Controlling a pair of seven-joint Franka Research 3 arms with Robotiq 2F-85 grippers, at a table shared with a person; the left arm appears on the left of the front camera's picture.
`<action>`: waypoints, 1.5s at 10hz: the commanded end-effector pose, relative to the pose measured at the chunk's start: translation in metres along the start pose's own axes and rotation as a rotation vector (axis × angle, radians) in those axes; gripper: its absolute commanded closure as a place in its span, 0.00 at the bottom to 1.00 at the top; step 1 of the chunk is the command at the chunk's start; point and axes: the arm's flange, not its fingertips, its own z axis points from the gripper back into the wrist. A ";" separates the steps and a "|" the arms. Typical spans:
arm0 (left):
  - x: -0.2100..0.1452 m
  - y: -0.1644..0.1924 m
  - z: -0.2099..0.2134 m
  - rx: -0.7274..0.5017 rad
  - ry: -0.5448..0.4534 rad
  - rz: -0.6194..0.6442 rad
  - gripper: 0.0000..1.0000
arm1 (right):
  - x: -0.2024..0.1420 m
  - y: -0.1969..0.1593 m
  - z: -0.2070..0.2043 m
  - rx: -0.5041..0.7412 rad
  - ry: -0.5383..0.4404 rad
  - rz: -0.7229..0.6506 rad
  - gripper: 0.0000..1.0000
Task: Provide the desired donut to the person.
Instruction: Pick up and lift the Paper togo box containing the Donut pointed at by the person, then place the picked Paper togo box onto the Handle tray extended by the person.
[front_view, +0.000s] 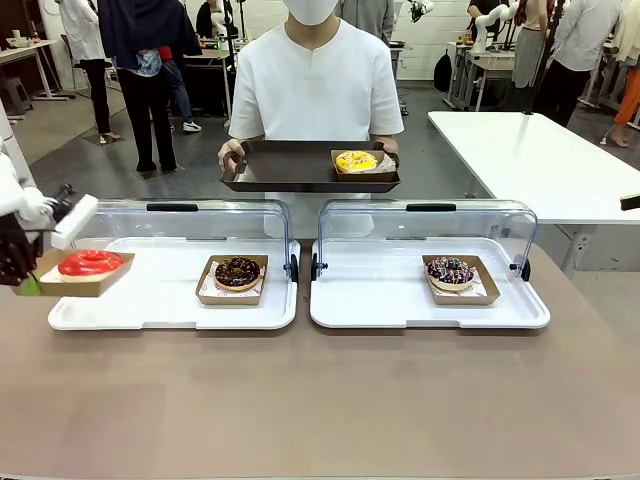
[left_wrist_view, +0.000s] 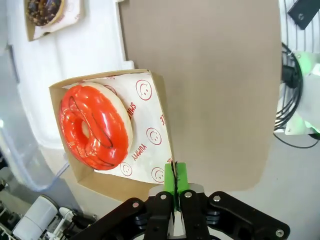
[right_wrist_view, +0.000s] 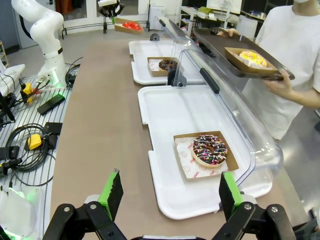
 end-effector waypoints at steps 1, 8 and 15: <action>0.002 0.008 0.041 -0.001 -0.031 0.045 1.00 | 0.002 0.001 0.000 0.004 -0.005 -0.020 0.00; 0.006 0.018 0.108 0.046 -0.041 0.074 1.00 | 0.002 0.001 0.000 0.004 -0.005 -0.020 0.00; 0.006 0.018 0.108 0.046 -0.041 0.074 1.00 | 0.002 0.001 0.000 0.004 -0.005 -0.020 0.00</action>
